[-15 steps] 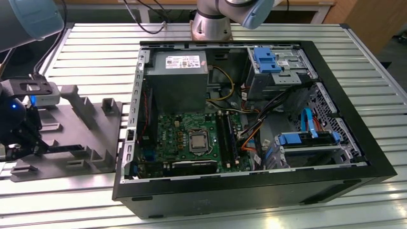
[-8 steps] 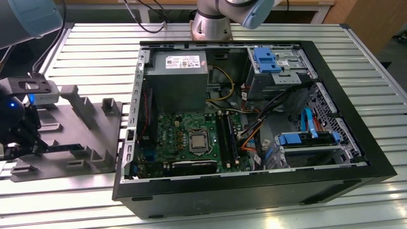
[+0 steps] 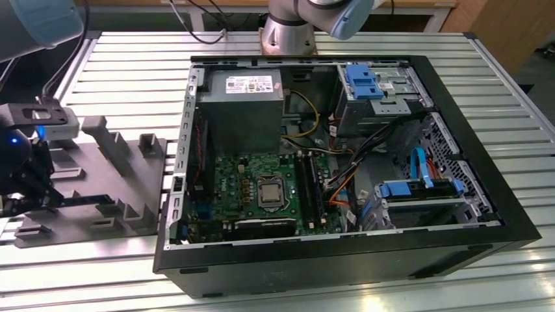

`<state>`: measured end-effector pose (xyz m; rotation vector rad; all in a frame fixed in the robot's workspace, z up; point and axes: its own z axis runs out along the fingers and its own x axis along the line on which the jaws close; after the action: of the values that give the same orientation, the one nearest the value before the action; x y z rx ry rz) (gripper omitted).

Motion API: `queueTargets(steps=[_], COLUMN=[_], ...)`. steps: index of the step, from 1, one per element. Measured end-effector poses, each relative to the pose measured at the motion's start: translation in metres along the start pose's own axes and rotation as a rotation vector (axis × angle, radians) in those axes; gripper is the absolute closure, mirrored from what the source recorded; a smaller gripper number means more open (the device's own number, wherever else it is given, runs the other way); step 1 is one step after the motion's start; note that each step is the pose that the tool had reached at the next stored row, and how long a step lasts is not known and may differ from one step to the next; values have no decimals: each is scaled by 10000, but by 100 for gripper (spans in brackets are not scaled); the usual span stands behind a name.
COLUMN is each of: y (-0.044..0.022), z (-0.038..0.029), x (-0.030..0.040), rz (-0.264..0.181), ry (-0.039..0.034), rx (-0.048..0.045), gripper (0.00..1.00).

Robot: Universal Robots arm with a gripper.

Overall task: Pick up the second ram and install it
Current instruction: 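Pick up the second ram and move it above second insertion slot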

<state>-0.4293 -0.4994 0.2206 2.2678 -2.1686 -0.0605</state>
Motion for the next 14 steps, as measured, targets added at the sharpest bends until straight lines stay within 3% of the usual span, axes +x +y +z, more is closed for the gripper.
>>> queueTargets(steps=[14], y=[3], z=[-119], x=[-3], rz=[0], ry=[0], rx=[0], gripper=[89])
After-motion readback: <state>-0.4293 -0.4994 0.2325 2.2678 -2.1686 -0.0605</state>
